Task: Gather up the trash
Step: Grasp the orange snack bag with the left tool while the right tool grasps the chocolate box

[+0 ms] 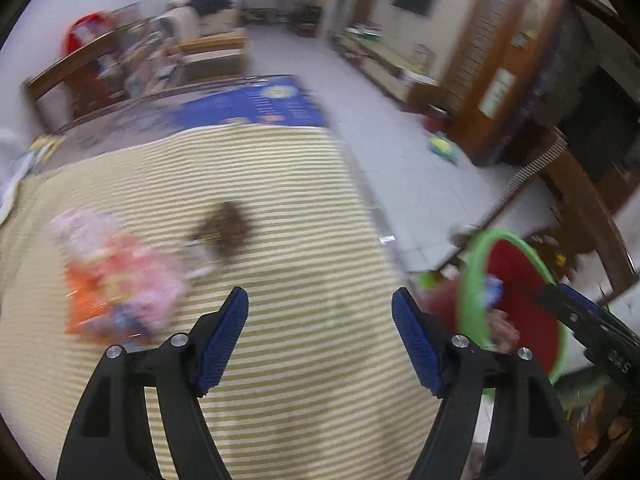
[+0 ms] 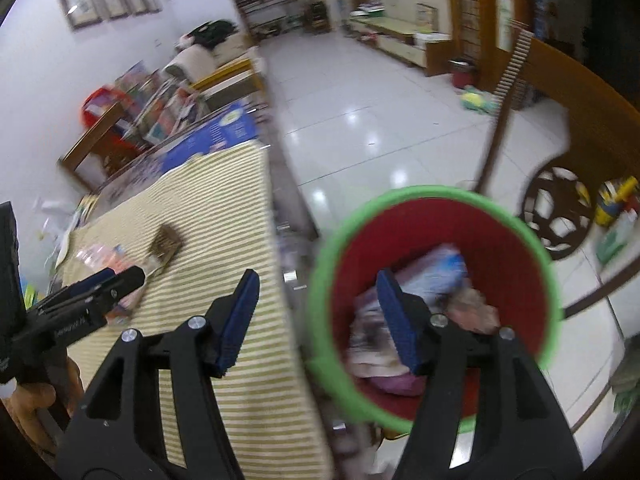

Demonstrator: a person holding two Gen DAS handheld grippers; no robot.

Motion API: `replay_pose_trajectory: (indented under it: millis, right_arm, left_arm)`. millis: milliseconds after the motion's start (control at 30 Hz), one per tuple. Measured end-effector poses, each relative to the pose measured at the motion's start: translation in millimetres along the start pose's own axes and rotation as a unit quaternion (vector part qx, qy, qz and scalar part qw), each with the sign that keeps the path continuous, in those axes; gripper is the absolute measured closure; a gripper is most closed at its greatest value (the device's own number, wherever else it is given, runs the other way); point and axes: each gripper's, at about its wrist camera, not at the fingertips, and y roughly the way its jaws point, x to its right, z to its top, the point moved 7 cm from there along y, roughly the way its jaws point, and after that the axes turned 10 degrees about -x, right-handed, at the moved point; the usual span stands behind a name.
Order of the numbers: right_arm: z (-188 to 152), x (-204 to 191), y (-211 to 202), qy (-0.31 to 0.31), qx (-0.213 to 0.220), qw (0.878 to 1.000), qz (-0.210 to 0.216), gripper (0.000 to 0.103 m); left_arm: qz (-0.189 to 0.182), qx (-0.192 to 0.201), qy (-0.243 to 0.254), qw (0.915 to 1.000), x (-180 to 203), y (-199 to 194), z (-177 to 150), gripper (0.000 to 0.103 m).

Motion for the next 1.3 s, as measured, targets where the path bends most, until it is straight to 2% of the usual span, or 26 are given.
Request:
replay_pose_trajectory:
  millis: [100,267,400,500,600,800,1033,1100,1300]
  right_arm:
    - [-4.0,-47.1,11.7,-0.025,-0.01,1.0,0.009,0.04]
    - [-14.5,-111.8,35.1,-0.05,-0.035,0.998,0.014,0.037]
    - [-21.8,-150.7,53.5,-0.06,-0.052,0.997,0.016,0.036]
    - [-26.3,-175.3,65.3,-0.061,-0.06,0.996,0.015,0.036]
    - [-30.8,-190.2,74.8,-0.054,-0.067,0.996,0.013,0.035]
    - [-19.3,-196.3,95.4,-0.023,-0.071,0.997,0.001,0.034]
    - [12.2,-186.9,130.6,0.028,-0.076,0.997,-0.013,0.034]
    - [20.6,-184.1,144.5,0.038,-0.079,0.996,-0.018,0.034]
    - [41.1,-183.5,179.2,0.065,-0.086,0.994,-0.02,0.034]
  left_arm:
    - [0.019,-0.002,-0.049,0.9986,-66.0,-5.5,-5.0,0.032]
    - [0.042,-0.019,-0.089,0.9949,-149.2,-4.2,-17.8,0.032]
    - [0.033,-0.03,-0.109,0.9931,-188.8,0.4,-20.7,0.032]
    - [0.017,-0.031,-0.113,0.993,-210.2,7.6,-9.2,0.032]
    - [-0.001,-0.028,-0.107,0.9939,-219.1,16.8,10.1,0.032]
    - [-0.047,-0.055,-0.107,0.9916,-223.7,46.4,35.1,0.032]
    - [-0.089,-0.083,-0.123,0.985,-222.6,71.5,38.9,0.034]
    - [-0.094,-0.084,-0.122,0.9844,-222.4,75.1,39.3,0.04]
    - [-0.104,-0.076,-0.117,0.9848,-219.4,74.0,39.3,0.043]
